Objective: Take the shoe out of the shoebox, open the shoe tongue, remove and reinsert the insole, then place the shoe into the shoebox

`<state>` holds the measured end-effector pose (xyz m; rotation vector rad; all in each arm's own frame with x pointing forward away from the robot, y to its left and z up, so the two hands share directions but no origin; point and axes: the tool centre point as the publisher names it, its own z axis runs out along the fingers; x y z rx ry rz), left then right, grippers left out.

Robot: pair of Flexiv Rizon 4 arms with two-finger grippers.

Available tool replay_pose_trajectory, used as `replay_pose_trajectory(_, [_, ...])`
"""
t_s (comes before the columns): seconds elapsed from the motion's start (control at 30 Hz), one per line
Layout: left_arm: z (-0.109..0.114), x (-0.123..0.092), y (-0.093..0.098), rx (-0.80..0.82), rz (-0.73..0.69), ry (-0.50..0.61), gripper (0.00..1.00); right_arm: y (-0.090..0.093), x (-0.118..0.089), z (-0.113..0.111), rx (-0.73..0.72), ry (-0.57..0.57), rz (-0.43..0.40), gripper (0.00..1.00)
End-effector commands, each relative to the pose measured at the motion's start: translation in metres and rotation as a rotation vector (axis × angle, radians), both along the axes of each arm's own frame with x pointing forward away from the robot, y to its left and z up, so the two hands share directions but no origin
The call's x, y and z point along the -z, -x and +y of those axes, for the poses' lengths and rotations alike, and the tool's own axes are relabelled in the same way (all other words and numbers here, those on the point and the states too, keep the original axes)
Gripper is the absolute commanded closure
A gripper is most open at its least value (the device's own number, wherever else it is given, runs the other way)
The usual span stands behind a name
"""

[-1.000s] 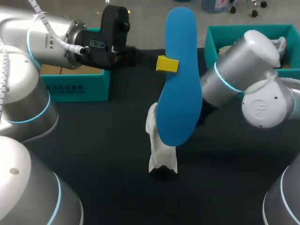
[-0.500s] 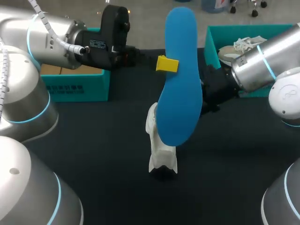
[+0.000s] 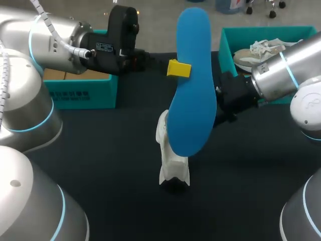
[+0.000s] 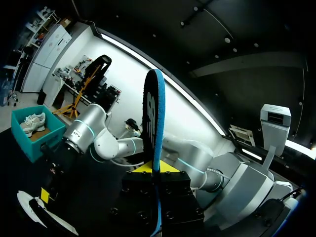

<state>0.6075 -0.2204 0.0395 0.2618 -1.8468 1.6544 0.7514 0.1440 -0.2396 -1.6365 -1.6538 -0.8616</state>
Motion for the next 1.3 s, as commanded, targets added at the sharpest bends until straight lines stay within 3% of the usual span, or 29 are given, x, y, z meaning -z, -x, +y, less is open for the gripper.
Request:
replay_pose_trajectory(0.03, [-0.001,0.0,0.0,0.0,-0.001,0.0,1.0,-0.01,-0.015,-0.008,-0.018,-0.132,-0.001,0.0])
replay_pose_trajectory(0.33, [-0.001,0.0,0.0,0.0,-0.001,0.0,1.0,-0.028,-0.075,-0.024,0.003,-0.335,-0.044,0.0])
replay_pose_trajectory(0.7, [-0.001,0.0,0.0,0.0,-0.001,0.0,1.0,-0.032,-0.129,-0.043,0.1,-0.4,-0.038,0.0])
replay_pose_trajectory(1.07, [-0.001,0.0,0.0,0.0,-0.001,0.0,1.0,-0.031,-0.135,-0.043,0.075,-0.4,-0.039,0.0])
replay_pose_trajectory(1.17, [0.003,0.021,-0.011,-0.023,-0.296,0.003,1.0,-0.031,-0.135,-0.043,0.075,-0.4,-0.039,0.0])
replay_pose_trajectory(1.3, [0.005,0.037,-0.024,-0.116,-0.494,0.024,1.0,-0.031,-0.135,-0.043,0.075,-0.4,-0.039,0.0])
